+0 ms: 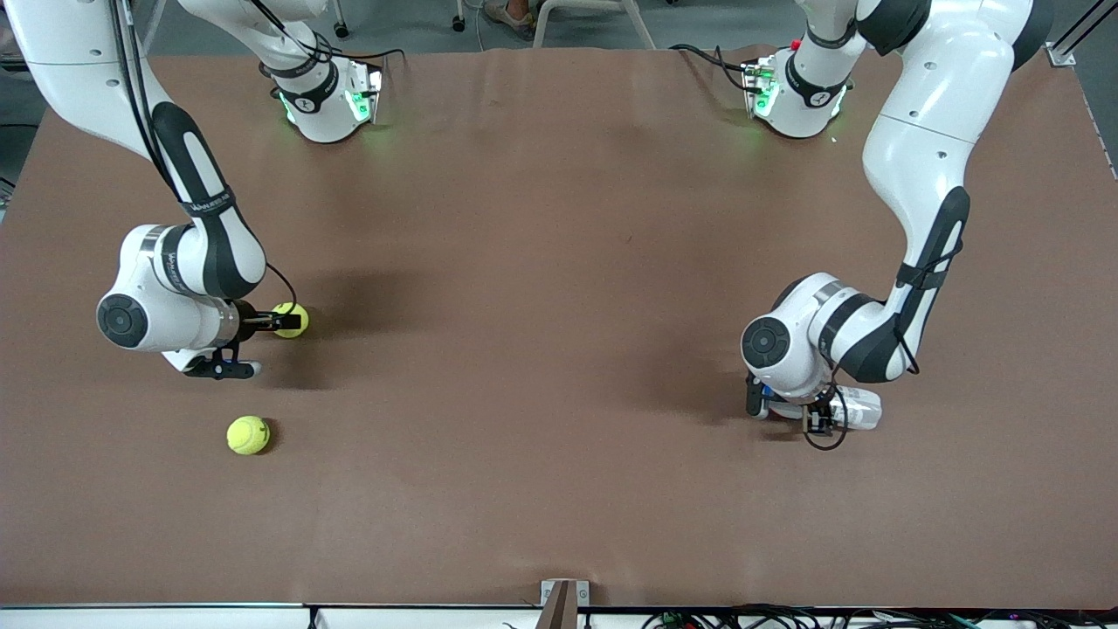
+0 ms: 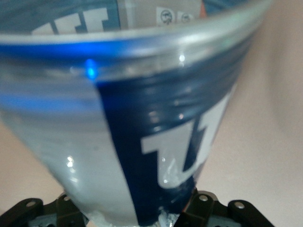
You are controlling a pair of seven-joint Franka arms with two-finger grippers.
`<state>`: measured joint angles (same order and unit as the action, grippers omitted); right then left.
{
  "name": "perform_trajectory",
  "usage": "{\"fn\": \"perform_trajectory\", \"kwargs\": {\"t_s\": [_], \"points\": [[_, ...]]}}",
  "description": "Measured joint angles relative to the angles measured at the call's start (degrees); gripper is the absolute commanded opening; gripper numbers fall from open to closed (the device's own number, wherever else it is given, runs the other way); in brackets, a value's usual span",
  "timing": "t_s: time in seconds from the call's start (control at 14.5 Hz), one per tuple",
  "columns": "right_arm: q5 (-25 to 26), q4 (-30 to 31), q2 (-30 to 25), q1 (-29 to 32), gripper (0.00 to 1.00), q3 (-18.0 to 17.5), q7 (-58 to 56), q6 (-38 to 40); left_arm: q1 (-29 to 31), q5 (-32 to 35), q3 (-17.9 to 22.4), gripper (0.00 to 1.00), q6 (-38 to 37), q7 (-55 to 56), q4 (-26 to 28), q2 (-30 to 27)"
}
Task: Insert tennis ball vertically with right arm
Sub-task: 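Lift the can upright with the left gripper while the right gripper lifts the ball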
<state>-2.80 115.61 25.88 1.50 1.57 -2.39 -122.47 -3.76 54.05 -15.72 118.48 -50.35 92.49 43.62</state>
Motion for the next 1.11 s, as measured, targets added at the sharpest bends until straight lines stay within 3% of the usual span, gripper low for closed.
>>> {"fn": "perform_trajectory", "kwargs": {"t_s": [0.21, 0.41, 0.62, 0.76, 0.97, 1.11], "points": [[-0.31, 0.00, 0.36, -0.02, 0.98, -0.05, 0.00, 0.03, 3.87, -1.48, -6.75, 0.72, 0.00, -0.29, -1.03, -1.69], [-0.33, 0.00, 0.46, -0.02, 0.82, -0.11, 0.00, 0.11, 7.95, -3.12, -13.87, 0.72, 0.01, -1.53, -1.61, -3.20], [-0.36, 0.00, 0.51, -0.02, 0.67, -0.14, 0.00, 0.23, 11.87, -9.24, -20.70, 0.71, 0.13, -2.48, -2.16, -3.31], [-0.39, -0.05, 0.51, -0.02, 0.59, -0.15, 0.01, 0.31, 12.81, -14.98, -22.77, 0.70, 2.65, -2.68, -2.46, -3.31], [-0.40, -0.27, 0.48, -0.02, 0.49, -0.15, 0.02, 0.56, 11.86, -26.80, -23.14, 0.70, 8.88, -2.87, -2.41, -2.78], [-0.40, -0.27, 0.49, -0.02, 0.44, -0.16, 0.02, 0.57, 10.41, -31.12, -23.18, 0.70, 15.61, -2.96, -2.36, -1.63]]}}
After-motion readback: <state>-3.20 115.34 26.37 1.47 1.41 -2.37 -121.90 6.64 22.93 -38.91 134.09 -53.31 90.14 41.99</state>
